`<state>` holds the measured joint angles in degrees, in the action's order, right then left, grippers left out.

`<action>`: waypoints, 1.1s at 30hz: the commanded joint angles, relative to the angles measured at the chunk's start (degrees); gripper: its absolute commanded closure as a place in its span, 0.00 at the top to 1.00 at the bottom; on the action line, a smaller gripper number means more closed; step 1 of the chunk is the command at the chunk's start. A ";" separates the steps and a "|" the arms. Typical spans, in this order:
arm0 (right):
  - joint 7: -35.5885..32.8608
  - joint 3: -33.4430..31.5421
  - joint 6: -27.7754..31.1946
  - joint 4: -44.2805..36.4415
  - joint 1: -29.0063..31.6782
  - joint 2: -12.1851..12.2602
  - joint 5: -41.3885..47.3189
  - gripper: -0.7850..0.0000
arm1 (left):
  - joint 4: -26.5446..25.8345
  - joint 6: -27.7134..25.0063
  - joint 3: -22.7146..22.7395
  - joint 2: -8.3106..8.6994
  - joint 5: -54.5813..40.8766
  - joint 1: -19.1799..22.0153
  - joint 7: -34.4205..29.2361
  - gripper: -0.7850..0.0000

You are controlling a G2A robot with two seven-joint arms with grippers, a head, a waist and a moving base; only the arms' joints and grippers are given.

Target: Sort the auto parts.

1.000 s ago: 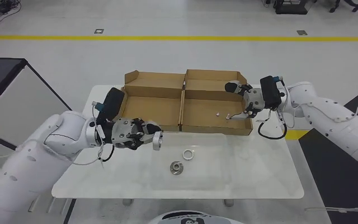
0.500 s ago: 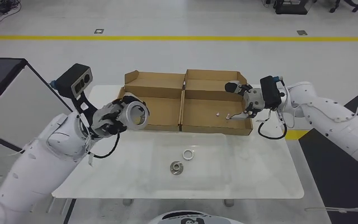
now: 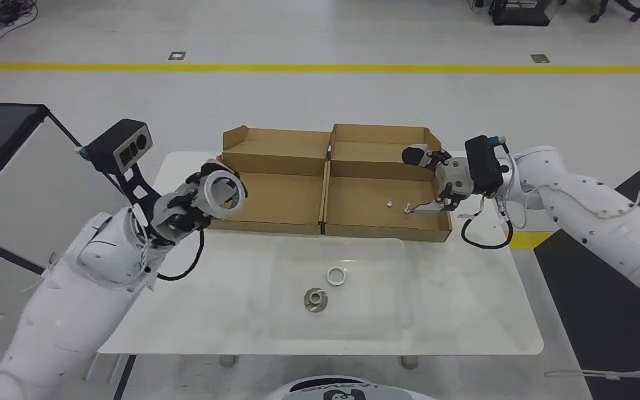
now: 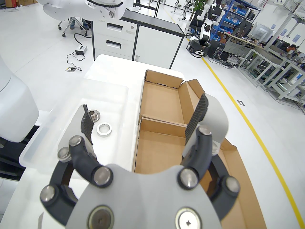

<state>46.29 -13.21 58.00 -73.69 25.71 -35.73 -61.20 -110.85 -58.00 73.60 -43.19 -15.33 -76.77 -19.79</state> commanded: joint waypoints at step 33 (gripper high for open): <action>0.00 0.00 0.00 0.00 0.00 0.00 0.00 1.00 | 3.88 0.00 12.85 -12.71 -36.79 -2.15 -26.52 0.00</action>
<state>46.29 -13.21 58.00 -73.69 25.71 -35.73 -61.20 -106.95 -58.00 86.33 -55.50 -51.33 -78.94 -46.24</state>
